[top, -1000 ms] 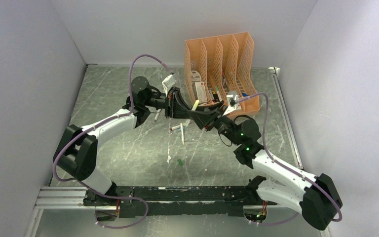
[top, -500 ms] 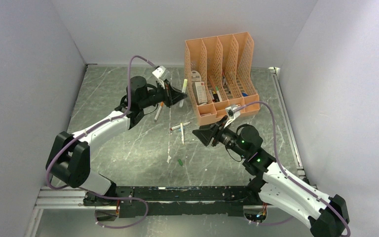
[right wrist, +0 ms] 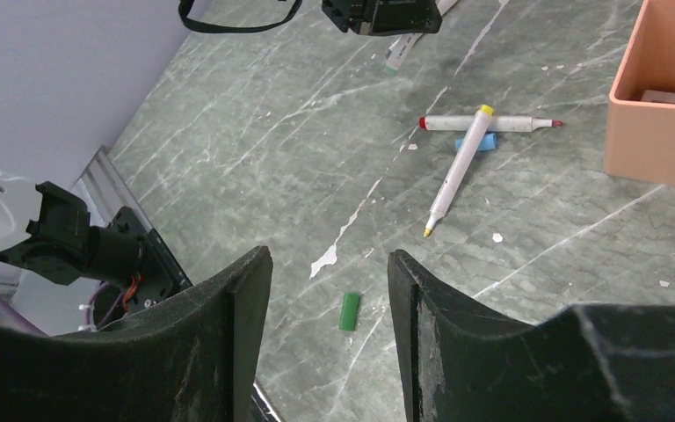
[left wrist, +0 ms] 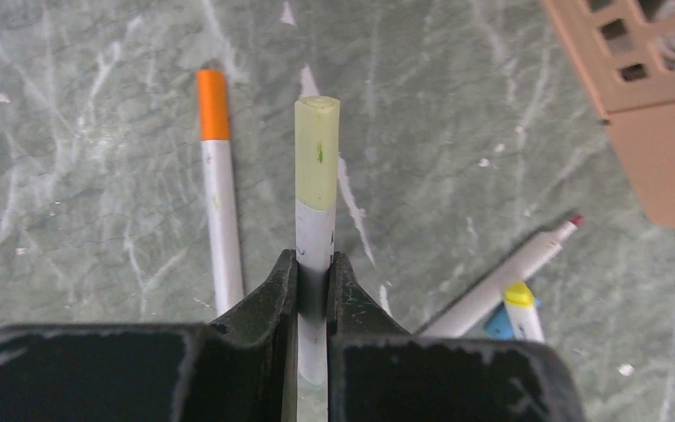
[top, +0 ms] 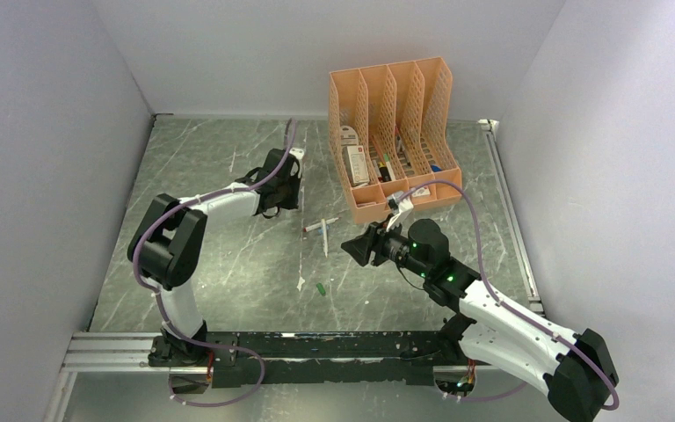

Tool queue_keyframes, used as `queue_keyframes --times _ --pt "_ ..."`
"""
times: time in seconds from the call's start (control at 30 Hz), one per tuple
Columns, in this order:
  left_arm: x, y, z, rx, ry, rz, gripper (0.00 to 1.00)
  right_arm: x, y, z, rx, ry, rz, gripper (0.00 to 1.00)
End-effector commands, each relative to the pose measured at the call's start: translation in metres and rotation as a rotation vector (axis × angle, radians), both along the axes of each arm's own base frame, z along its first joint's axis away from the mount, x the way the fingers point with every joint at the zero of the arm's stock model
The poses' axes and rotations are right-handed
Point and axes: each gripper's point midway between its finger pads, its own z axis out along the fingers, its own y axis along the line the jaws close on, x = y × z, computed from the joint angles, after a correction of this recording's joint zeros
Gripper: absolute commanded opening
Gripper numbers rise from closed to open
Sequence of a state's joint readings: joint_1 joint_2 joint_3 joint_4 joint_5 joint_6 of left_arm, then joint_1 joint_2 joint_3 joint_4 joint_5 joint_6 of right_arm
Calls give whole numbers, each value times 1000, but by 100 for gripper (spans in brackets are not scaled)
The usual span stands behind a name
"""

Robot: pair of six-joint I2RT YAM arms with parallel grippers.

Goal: Insert the pens into the pen caps

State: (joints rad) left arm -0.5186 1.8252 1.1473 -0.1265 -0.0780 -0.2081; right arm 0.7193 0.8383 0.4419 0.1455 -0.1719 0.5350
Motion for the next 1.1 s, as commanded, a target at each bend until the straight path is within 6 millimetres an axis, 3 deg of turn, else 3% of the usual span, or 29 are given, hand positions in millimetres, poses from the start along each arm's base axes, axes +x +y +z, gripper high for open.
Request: queue_keyframes --times 0.0,0.2,0.33,0.43,0.57,0.7,0.9,1.07 --pt "17 17 -3 119 5 69 16 -2 -1 2 -4 -16 11 51" --pt "20 13 -21 138 58 66 28 -3 0 -6 -15 8 15 51" --pt "21 11 -22 129 63 66 33 -2 0 -12 -33 20 15 52" --pt "20 -1 -14 76 55 19 48 4 -2 -29 -103 48 1 53" --pt "20 -10 7 12 14 -5 54 17 -4 -63 -223 114 -47 53" --pt "15 -25 50 -125 -96 -62 53 34 3 -93 -353 141 -101 51" --pt "2 -24 100 -265 -239 -54 54 55 24 -108 -440 123 -106 44" --pt "-7 -4 105 -319 -270 71 53 59 37 -125 -488 119 -80 43"
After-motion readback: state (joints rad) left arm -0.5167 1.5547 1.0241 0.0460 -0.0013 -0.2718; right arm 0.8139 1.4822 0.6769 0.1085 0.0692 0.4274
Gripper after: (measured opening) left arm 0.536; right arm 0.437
